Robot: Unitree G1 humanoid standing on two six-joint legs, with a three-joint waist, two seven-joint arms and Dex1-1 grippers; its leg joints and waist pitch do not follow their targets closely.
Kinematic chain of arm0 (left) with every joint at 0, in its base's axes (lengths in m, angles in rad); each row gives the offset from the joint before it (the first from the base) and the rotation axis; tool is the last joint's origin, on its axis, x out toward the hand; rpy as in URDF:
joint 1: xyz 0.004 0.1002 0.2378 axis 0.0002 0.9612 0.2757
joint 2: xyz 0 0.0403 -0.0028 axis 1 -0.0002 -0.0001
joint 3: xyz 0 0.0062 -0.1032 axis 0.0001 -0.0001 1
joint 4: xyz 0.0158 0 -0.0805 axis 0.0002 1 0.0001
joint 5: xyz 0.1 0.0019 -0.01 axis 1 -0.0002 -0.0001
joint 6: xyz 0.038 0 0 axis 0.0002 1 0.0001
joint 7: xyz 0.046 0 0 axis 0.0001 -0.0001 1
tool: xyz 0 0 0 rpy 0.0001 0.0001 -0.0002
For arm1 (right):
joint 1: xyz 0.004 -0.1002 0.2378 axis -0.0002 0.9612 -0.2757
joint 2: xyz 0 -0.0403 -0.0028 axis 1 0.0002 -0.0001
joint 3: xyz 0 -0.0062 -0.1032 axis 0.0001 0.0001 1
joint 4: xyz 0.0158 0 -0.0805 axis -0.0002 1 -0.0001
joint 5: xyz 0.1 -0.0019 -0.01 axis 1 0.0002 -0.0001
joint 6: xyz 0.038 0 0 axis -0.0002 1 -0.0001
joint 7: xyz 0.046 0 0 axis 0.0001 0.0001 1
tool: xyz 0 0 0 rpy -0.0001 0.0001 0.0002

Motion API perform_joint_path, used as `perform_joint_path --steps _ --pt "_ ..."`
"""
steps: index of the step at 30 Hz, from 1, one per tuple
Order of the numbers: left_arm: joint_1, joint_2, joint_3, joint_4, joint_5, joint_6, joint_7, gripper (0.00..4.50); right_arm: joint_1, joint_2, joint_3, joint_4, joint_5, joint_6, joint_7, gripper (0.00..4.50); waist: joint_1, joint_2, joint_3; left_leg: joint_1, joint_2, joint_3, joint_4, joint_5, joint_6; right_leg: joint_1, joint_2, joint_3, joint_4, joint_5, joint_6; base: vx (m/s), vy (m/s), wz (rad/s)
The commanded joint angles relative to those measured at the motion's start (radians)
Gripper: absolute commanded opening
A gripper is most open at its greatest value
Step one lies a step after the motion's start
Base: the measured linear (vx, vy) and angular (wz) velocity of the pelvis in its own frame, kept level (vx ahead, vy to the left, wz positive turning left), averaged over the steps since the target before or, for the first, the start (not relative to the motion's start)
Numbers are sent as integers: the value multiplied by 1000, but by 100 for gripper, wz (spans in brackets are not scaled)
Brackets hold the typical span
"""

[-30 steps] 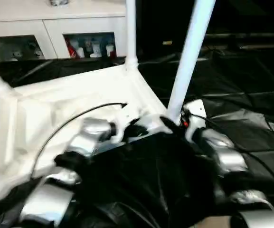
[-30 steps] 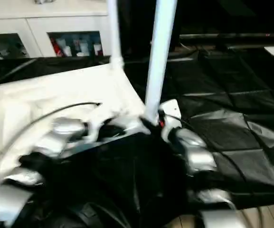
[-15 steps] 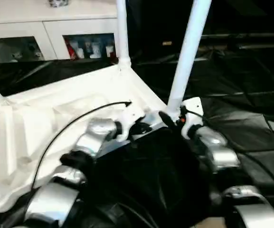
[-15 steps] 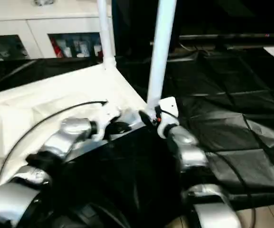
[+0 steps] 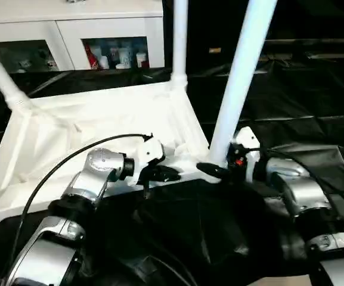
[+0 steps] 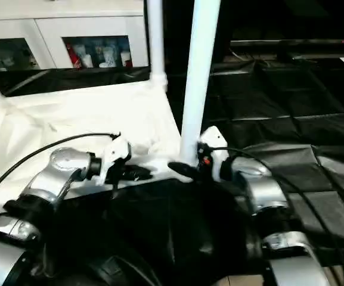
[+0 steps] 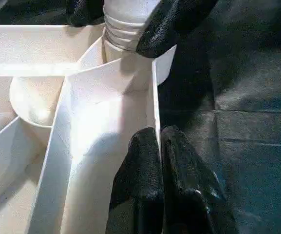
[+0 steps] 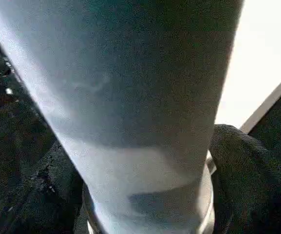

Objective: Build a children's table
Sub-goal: Rotate leg to tighten

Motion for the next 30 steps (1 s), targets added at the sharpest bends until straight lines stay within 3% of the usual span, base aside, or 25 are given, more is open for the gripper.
perform_joint_path --steps 1,6,8,13,19,20,24,25,29,30 --pt "21 -7 -2 -11 -39 0 -26 0 -4 -13 1 -25 14 13 28 370 3 -19 -64 16 70 -28 -57 -157 112 52 -77 49 -58 -129 -265 0 0 0" --pt "28 -11 -2 -25 -44 11 -23 0 -3 -11 -4 -19 24 10 50 339 7 -24 -66 14 68 -27 -52 -123 127 52 -77 48 -54 -99 -268 0 0 0" --pt "30 -12 -3 -28 -44 13 -19 0 4 -7 -1 -22 26 13 57 308 9 -23 -67 14 68 -27 -51 -116 132 52 -77 47 -53 -97 -268 0 0 0" --pt "17 -27 11 2 -22 19 64 0 26 18 3 -22 5 2 -11 282 8 -25 -66 14 67 -27 -51 -116 128 51 -76 48 -54 -109 -262 0 0 0" --pt "-29 -69 19 67 14 31 203 0 17 112 -70 78 -25 -2 -329 275 -4 -22 -61 22 65 -31 -61 -194 60 44 -80 51 -73 -268 -223 0 0 0" --pt "-48 -93 15 90 28 39 254 0 17 157 -98 107 -26 7 -464 274 -5 -13 -62 23 67 -32 -62 -199 51 44 -79 52 -74 -267 -218 0 0 0" --pt "-112 -190 10 170 56 65 409 0 -13 272 -129 208 -56 -5 -759 274 -20 -5 -58 33 63 -35 -71 -286 -3 37 -79 54 -87 -328 -209 0 0 0" --pt "-118 -200 9 178 56 66 421 0 -19 285 -130 217 -58 -7 -778 274 -19 -8 -59 35 62 -35 -71 -293 -8 39 -79 53 -88 -336 -204 0 0 0" --pt "-147 -248 3 210 55 61 451 0 -42 335 -104 232 -87 -29 -811 274 -18 -3 -56 34 60 -38 -76 -331 1 42 -80 55 -95 -362 -181 0 0 0" --pt "-156 -264 2 215 50 55 443 0 -45 349 -81 215 -95 -63 -771 309 -18 -2 -57 36 60 -40 -77 -349 0 42 -81 54 -97 -375 -177 0 0 0"
